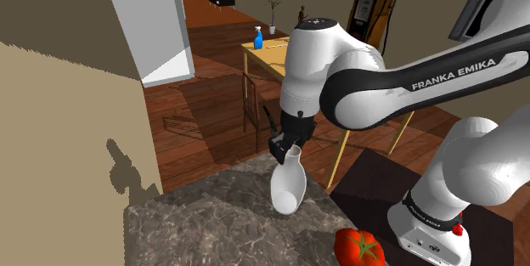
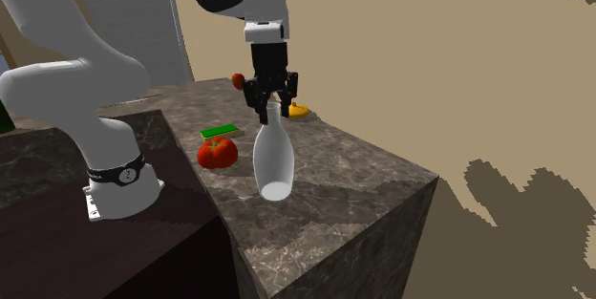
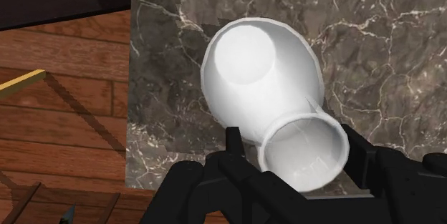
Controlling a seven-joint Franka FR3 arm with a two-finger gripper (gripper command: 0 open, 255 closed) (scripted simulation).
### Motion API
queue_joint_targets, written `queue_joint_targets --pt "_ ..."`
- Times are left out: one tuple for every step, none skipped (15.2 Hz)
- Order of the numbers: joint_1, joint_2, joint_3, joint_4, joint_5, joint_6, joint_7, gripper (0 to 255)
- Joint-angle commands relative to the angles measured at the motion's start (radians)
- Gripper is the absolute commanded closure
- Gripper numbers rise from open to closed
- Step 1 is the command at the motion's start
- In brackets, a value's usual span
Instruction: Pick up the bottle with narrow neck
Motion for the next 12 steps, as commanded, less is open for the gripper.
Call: queue_joint_targets --pt "0.000 0.002 0.001 -0.001 0.000 0.003 0.001 255" --pt "0.000 0.002 0.001 -0.001 0.000 0.004 0.001 255" --pt "0.000 0.002 0.001 -0.002 0.000 0.004 0.000 255" --pt "-0.001 0.003 0.001 -0.001 -0.001 0.004 0.001 255" --pt "-0.001 0.003 0.001 0.000 -0.001 0.004 0.000 255" --pt "-0.001 0.003 0.001 0.000 -0.001 0.003 0.000 255" --pt "-0.001 0.002 0.001 0.000 -0.001 0.003 0.000 255" --pt "-0.001 0.002 0.001 0.000 -0.001 0.003 0.000 255" --pt "0.000 0.001 0.001 -0.002 0.000 0.003 0.000 255" --pt "0.000 -0.005 -0.003 0.007 0.000 -0.012 -0.001 255" --pt "0.001 -0.012 -0.007 0.016 -0.001 -0.027 -0.002 255" --pt "0.001 -0.017 -0.010 0.026 -0.001 -0.042 -0.003 255"
